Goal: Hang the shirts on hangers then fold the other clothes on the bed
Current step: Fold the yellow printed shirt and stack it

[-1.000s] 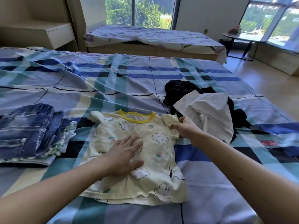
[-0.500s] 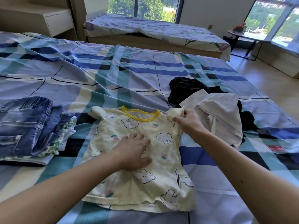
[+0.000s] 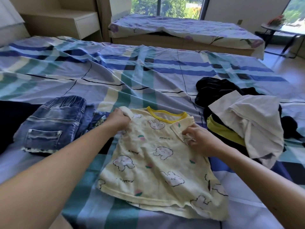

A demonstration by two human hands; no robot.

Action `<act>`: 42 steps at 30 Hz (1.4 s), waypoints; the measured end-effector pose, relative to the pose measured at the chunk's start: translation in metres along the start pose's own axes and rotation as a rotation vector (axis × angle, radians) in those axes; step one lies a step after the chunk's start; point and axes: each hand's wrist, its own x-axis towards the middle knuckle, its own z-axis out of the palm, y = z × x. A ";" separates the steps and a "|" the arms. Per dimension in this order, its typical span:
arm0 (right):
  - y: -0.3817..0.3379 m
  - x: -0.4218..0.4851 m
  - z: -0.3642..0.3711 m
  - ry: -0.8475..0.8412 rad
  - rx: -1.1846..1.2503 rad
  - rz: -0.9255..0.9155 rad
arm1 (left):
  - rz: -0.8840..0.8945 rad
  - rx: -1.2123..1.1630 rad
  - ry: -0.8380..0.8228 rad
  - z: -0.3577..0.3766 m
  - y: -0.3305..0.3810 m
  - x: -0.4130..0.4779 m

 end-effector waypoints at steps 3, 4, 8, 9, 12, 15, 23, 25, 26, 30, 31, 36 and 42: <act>-0.005 -0.003 0.003 0.057 0.003 0.012 | -0.151 -0.587 -0.045 -0.002 -0.002 0.014; -0.007 -0.004 0.004 0.092 -0.004 0.006 | -0.170 -0.709 -0.090 -0.002 -0.002 0.017; -0.022 -0.009 0.010 0.204 -0.063 -0.136 | -0.166 -0.681 -0.301 0.000 -0.001 0.023; -0.026 -0.010 0.013 0.190 -0.071 -0.162 | -0.133 -0.635 -0.281 0.000 -0.002 0.025; -0.029 -0.009 0.021 0.115 -0.086 -0.147 | 0.052 -0.368 -0.071 -0.006 -0.001 0.030; -0.024 -0.005 0.022 0.068 -0.065 -0.117 | 0.147 -0.193 -0.171 -0.018 0.001 0.028; -0.026 -0.004 0.019 0.051 -0.062 -0.107 | 0.129 0.081 0.146 -0.025 -0.003 0.033; -0.026 -0.005 0.018 0.045 -0.064 -0.107 | 0.120 0.130 0.230 -0.023 0.002 0.030; -0.026 -0.005 0.017 0.040 -0.065 -0.107 | 0.128 0.131 0.256 -0.021 0.004 0.028; -0.026 -0.008 0.016 0.026 -0.066 -0.103 | 0.343 -0.026 0.230 -0.007 0.012 0.018; -0.026 -0.008 0.015 0.026 -0.061 -0.103 | 0.423 -0.068 0.162 -0.006 0.015 0.014; -0.027 -0.006 0.013 0.037 -0.002 -0.095 | 0.515 -0.183 -0.360 0.005 0.023 0.002; -0.016 0.007 -0.001 0.233 0.150 -0.044 | 0.535 0.342 -0.164 0.029 0.008 0.015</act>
